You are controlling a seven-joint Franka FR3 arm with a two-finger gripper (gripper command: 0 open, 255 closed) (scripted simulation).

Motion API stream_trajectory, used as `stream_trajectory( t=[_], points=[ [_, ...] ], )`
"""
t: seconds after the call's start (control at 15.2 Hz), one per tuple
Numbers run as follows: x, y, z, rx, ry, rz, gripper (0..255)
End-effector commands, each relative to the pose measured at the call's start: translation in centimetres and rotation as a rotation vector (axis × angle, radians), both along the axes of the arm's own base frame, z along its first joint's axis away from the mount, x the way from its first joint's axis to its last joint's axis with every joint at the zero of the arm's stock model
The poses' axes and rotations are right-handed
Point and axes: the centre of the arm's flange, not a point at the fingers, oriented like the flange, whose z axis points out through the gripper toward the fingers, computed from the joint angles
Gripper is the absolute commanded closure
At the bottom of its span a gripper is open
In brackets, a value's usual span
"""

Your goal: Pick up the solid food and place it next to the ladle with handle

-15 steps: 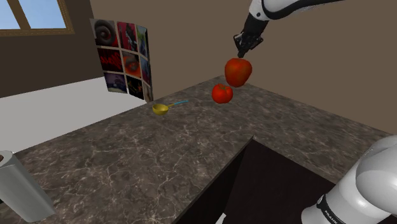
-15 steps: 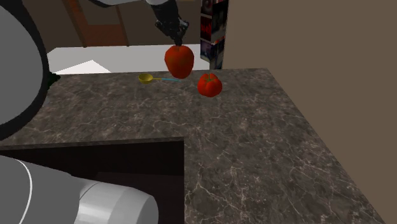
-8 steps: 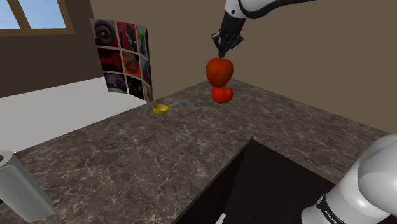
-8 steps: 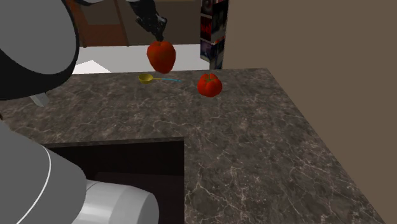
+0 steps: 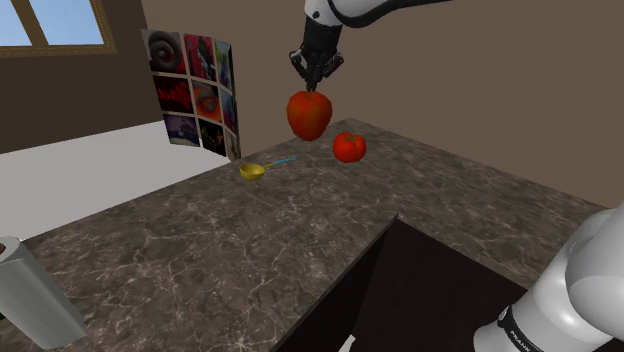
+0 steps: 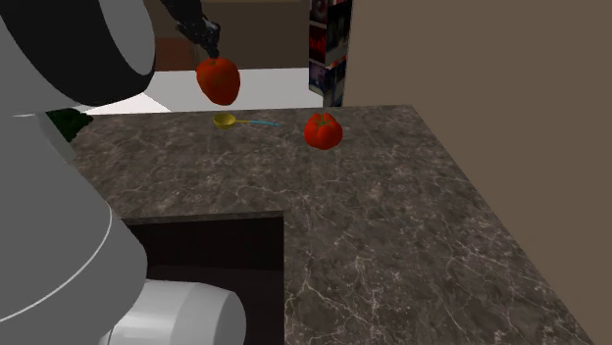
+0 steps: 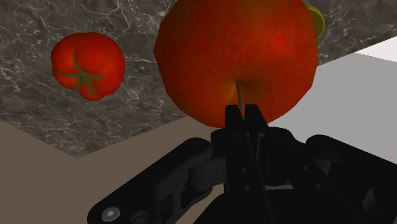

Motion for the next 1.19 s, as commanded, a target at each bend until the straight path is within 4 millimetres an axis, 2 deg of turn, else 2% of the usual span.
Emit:
stream_trajectory(
  t=[0.0,0.13,1.12],
  points=[
    [1.0,2.4,0.2,0.001,-0.001,-0.002,255],
    [1.8,4.3,0.2,0.001,-0.001,-0.002,255],
    [1.8,4.3,-7.8,0.001,-0.001,-0.002,255]
  ],
)
